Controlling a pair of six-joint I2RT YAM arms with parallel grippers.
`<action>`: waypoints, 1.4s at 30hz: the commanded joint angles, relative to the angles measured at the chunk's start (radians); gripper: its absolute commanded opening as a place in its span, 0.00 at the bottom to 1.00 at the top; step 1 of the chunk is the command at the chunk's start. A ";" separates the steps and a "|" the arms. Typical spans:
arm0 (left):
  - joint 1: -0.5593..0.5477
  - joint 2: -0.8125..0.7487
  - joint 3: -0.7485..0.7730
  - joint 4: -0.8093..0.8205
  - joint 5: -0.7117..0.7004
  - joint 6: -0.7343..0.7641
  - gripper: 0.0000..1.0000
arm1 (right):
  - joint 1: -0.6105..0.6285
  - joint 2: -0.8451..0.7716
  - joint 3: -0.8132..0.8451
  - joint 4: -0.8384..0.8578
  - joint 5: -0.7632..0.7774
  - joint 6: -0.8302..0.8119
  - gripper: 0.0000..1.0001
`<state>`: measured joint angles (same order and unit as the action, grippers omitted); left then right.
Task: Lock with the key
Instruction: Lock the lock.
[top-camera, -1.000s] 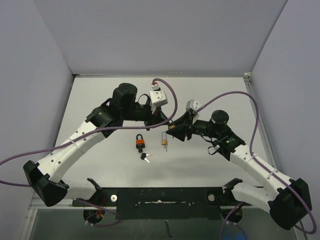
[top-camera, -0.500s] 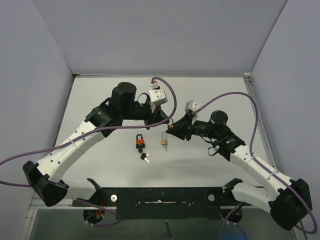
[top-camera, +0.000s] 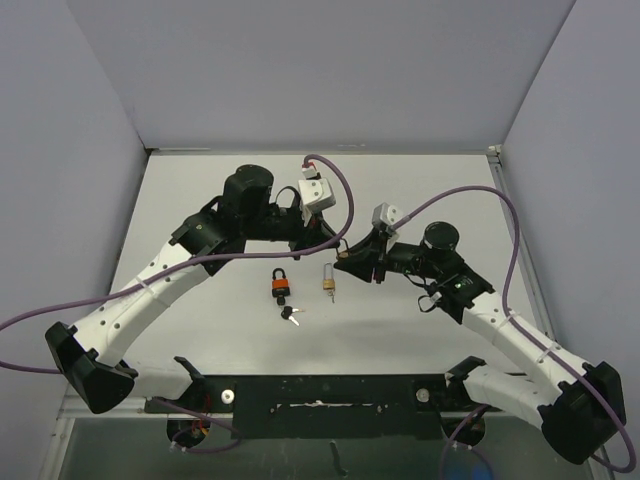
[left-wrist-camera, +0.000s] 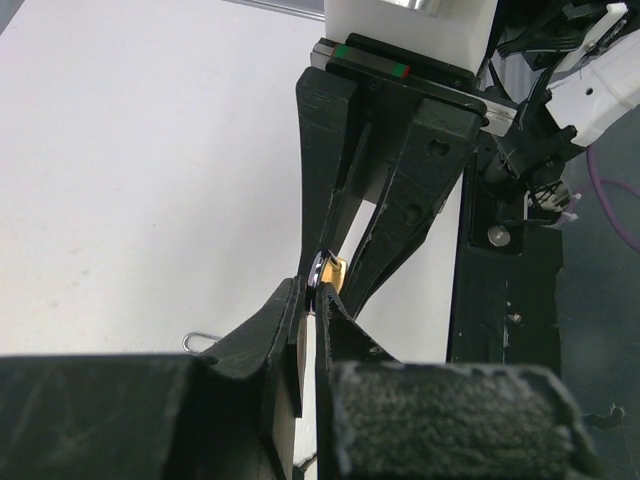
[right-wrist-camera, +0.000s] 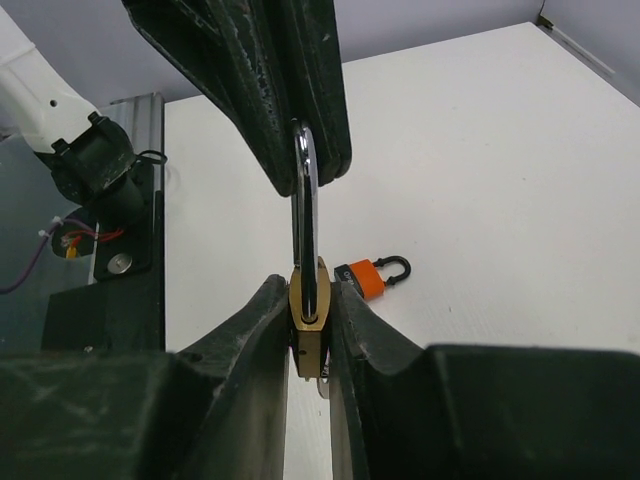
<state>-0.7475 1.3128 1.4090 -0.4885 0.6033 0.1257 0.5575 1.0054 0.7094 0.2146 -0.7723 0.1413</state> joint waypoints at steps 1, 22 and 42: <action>-0.001 -0.030 0.020 0.062 -0.028 0.022 0.00 | 0.005 -0.061 0.031 0.063 -0.083 0.000 0.00; -0.001 -0.035 -0.024 0.088 0.096 -0.049 0.00 | 0.005 -0.134 -0.005 0.177 -0.012 -0.003 0.00; -0.001 -0.024 -0.077 0.128 0.163 -0.089 0.00 | 0.003 -0.102 0.074 0.272 -0.011 0.010 0.00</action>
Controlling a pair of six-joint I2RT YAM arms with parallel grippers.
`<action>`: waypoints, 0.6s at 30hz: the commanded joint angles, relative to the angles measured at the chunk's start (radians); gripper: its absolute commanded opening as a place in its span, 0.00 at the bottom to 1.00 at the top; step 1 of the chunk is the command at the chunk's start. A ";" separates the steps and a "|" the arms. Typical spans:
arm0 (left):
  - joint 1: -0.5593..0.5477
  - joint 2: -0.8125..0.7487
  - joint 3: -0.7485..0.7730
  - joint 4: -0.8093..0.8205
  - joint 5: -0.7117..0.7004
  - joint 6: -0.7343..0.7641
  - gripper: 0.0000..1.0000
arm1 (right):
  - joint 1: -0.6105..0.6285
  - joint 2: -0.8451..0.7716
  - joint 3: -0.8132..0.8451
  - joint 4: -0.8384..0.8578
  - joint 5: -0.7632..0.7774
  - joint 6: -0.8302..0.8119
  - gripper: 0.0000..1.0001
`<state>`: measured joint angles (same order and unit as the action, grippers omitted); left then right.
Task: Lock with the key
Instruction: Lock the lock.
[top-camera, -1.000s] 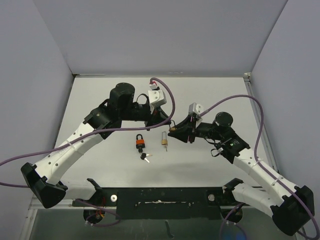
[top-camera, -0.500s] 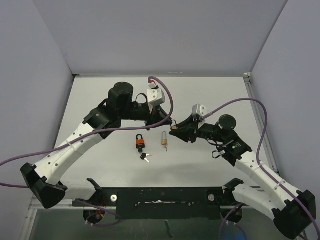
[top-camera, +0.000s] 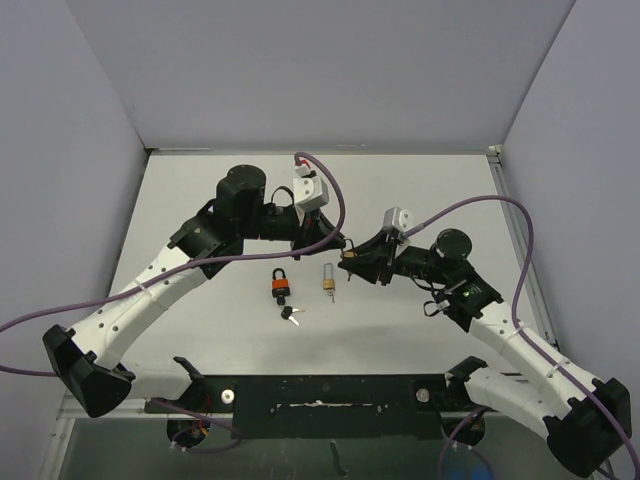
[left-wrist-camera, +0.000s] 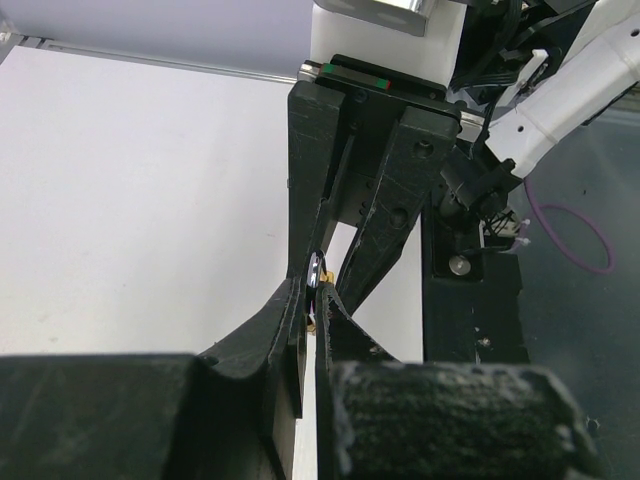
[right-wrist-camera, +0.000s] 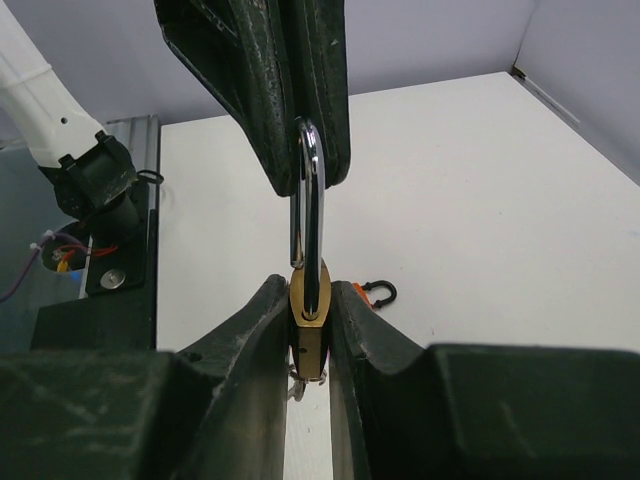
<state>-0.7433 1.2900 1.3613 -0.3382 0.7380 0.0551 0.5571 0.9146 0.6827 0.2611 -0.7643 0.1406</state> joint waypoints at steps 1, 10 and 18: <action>-0.005 0.000 -0.031 -0.022 0.025 -0.018 0.00 | 0.003 -0.009 0.109 0.228 -0.028 0.014 0.00; -0.005 0.003 -0.037 -0.021 0.006 -0.015 0.00 | 0.003 -0.015 0.129 0.256 -0.121 0.051 0.00; -0.005 0.006 -0.038 -0.021 -0.008 -0.018 0.00 | 0.003 -0.039 0.131 0.240 -0.115 0.036 0.00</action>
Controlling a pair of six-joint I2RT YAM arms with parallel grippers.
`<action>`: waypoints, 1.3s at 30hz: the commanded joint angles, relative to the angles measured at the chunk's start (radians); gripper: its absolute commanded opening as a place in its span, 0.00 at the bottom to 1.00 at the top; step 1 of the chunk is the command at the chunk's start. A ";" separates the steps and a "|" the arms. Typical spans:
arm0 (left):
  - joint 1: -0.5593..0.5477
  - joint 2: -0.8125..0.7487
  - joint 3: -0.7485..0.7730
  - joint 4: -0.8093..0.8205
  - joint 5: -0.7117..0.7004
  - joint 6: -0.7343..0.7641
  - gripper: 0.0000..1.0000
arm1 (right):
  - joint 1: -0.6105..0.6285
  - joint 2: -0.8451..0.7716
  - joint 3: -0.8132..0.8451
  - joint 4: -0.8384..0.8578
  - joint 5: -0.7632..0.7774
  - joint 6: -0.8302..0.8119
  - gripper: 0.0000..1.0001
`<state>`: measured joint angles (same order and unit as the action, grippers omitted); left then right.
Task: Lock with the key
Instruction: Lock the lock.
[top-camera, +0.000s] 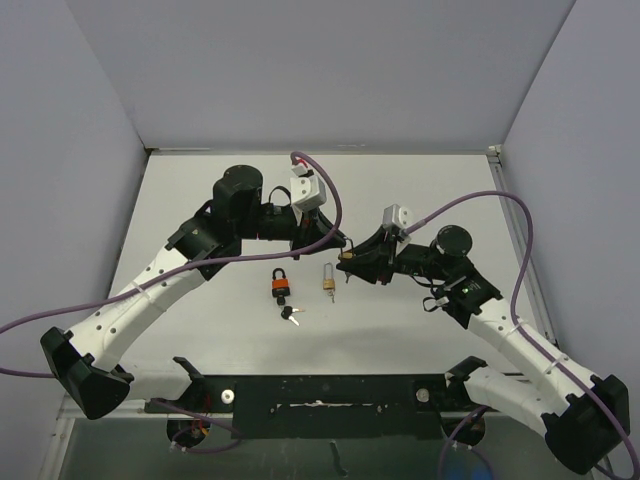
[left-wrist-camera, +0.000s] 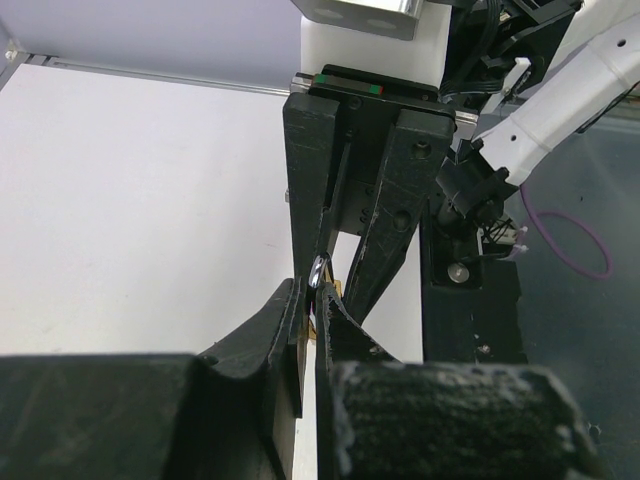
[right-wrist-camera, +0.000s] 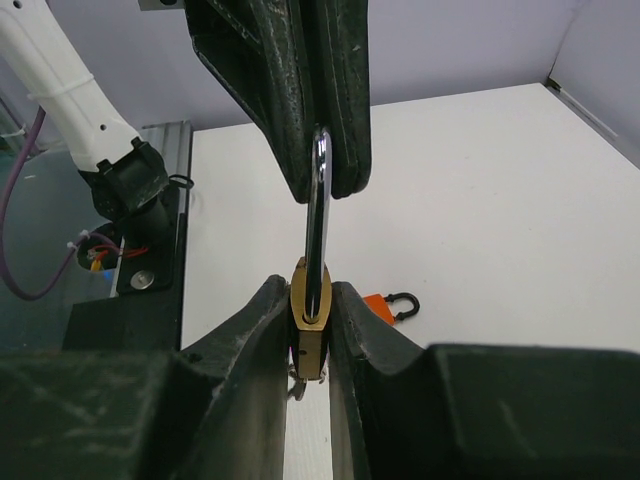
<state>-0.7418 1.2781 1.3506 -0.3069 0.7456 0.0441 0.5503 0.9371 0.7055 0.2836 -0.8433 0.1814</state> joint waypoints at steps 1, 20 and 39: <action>-0.007 0.019 -0.025 -0.052 -0.011 -0.008 0.00 | 0.010 -0.063 0.108 0.218 -0.029 -0.007 0.00; -0.008 0.017 -0.102 -0.009 0.067 -0.070 0.00 | 0.010 -0.100 0.119 0.266 0.209 -0.082 0.00; -0.021 -0.001 -0.305 0.147 0.135 -0.176 0.00 | 0.007 -0.137 0.159 0.464 0.372 -0.061 0.00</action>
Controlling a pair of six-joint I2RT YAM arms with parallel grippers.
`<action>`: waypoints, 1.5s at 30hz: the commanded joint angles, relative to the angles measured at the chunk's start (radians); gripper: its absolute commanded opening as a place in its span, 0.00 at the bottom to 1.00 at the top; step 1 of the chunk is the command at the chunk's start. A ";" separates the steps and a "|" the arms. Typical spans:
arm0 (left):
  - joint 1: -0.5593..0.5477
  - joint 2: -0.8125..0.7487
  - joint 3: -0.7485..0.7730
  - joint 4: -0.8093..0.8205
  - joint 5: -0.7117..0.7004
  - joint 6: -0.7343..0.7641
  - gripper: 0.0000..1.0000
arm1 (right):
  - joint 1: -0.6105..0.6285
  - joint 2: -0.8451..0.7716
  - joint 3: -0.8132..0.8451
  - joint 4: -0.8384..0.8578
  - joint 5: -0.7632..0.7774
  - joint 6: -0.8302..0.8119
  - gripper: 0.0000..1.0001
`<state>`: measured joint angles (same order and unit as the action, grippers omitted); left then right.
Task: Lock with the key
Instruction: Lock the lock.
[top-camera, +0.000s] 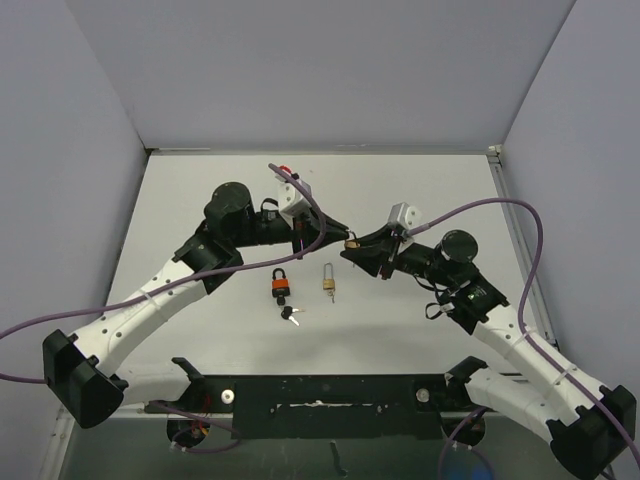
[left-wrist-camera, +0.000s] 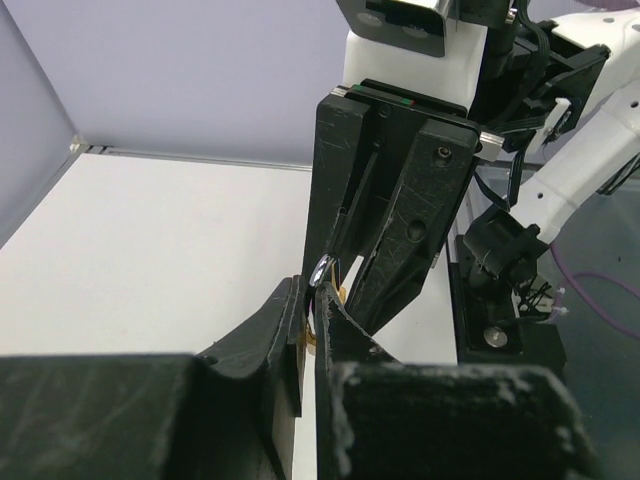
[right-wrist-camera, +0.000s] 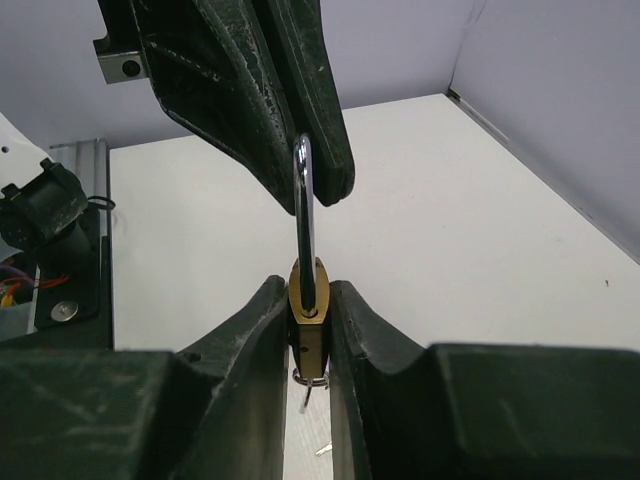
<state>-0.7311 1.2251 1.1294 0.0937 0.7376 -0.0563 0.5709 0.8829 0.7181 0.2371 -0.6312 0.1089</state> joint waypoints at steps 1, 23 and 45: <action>-0.031 0.059 -0.088 -0.249 0.147 -0.082 0.00 | -0.014 -0.086 0.146 0.523 0.161 0.015 0.00; -0.053 0.093 -0.102 -0.030 0.046 -0.171 0.00 | -0.012 -0.057 0.218 0.126 0.079 0.021 0.03; 0.096 0.061 0.008 0.096 -0.150 -0.220 0.00 | -0.008 -0.159 0.110 -0.505 0.565 0.173 0.90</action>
<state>-0.6548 1.3224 1.0904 0.1421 0.6167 -0.2573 0.5636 0.7094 0.8040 -0.1146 -0.2218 0.2249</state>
